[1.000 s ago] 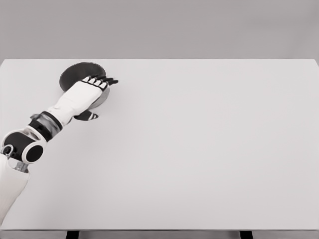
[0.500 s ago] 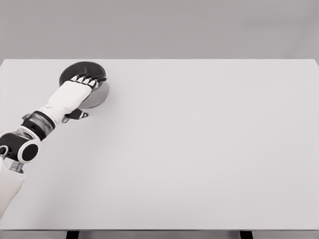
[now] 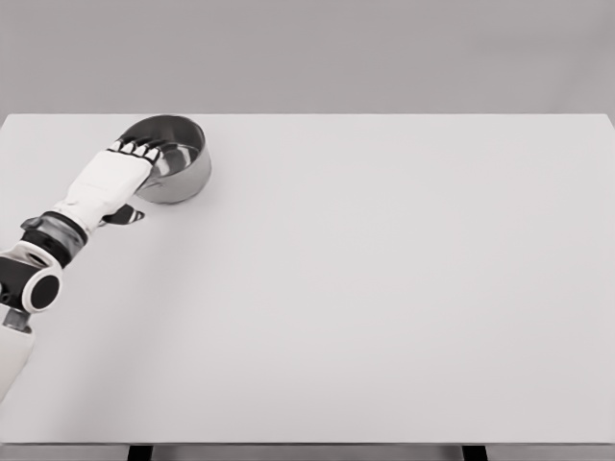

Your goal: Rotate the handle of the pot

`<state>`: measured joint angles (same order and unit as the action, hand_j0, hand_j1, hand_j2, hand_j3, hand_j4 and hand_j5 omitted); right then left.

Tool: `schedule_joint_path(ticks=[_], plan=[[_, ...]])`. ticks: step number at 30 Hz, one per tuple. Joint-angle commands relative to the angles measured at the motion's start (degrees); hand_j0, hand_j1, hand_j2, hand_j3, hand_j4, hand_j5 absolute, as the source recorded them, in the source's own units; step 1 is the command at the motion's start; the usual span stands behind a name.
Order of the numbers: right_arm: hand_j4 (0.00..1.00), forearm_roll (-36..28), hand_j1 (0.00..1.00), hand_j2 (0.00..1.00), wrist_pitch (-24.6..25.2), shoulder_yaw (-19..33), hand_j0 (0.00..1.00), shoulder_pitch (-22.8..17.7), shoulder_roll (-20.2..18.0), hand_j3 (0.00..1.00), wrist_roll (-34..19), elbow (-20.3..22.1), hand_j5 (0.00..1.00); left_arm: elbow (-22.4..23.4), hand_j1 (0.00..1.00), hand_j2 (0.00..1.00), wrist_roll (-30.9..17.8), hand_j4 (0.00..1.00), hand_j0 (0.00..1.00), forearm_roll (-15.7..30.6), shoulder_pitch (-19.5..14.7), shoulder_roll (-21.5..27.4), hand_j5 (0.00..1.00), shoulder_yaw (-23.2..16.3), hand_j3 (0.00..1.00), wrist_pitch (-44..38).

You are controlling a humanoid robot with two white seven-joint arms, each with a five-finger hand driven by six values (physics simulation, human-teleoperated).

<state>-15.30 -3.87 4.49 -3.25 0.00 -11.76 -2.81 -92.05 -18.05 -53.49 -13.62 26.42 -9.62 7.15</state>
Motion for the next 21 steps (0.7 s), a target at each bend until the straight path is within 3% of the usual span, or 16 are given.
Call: schedule_joint_path(ticks=[1,14,21], plan=[[1.0,0.01,1.0,1.0,0.0,0.0,1.0,0.0,0.0,1.0,-0.01,0.0,1.0,0.38,1.0,1.0,0.04,1.0,1.0,-0.04,0.0,0.04,1.0,0.92,1.0,-0.03],[1.0,0.01,1.0,1.0,0.0,0.0,1.0,0.0,0.0,1.0,-0.01,0.0,1.0,3.98,1.0,1.0,0.12,1.0,1.0,-0.04,-0.09,1.01,1.0,5.4,1.0,-0.11],[1.0,0.01,1.0,1.0,-0.08,0.0,1.0,0.0,0.0,1.0,-0.01,0.0,1.0,8.11,1.0,1.0,0.21,1.0,1.0,-0.03,-1.49,1.01,1.0,6.81,1.0,-0.03]])
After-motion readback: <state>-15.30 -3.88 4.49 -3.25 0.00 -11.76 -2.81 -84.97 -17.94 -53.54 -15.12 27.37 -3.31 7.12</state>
